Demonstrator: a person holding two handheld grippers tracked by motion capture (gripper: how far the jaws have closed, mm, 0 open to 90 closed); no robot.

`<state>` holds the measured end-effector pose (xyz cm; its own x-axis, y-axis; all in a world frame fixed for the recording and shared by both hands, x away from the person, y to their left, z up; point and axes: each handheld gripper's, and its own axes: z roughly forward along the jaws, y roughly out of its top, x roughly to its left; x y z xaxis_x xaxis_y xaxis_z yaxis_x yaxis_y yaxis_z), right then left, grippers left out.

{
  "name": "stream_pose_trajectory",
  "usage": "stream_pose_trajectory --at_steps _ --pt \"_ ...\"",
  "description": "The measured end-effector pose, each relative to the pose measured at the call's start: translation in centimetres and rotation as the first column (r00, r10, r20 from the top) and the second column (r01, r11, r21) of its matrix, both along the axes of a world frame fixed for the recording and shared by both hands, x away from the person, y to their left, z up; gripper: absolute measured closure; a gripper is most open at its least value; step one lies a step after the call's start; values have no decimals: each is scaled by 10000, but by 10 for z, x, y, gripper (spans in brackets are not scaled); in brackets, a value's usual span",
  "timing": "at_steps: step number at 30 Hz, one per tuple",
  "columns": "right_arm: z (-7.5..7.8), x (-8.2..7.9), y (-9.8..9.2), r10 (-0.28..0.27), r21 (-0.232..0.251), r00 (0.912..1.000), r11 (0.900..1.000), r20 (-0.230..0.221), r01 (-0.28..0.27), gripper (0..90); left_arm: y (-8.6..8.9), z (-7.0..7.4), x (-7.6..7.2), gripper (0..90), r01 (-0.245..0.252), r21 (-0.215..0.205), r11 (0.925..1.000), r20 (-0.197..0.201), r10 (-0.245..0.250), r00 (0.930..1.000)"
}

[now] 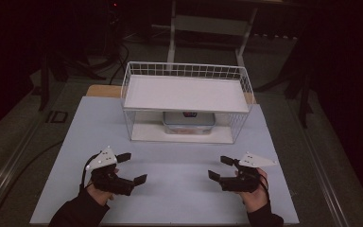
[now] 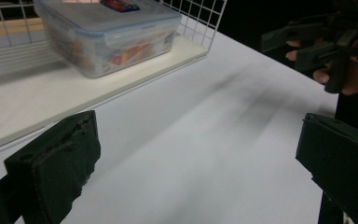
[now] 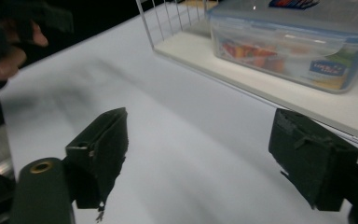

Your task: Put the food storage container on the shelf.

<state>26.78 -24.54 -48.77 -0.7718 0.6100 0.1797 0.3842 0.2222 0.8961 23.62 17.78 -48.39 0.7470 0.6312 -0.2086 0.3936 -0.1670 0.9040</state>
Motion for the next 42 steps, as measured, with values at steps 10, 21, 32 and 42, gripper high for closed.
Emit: stream_pose_trajectory --at_steps 10,21,32,42 --pt "-5 -12 -20 251 -61 9996 9997 -165 -252 172 14 -5 -14 0 54 78 10000 -152 -53 9999" --pt "-12 -24 -42 607 -601 9981 9964 62 -602 154 17 -11 -21 0 338 117 9994 29 -339 9994" --pt "-24 -20 -45 943 -652 9955 9934 19 -939 154 15 -25 -16 0 338 59 9994 28 -338 9994" --pt "-25 -18 -46 933 -502 9956 9944 -9 -932 154 11 -26 -18 0 567 -80 9984 79 -567 9984"
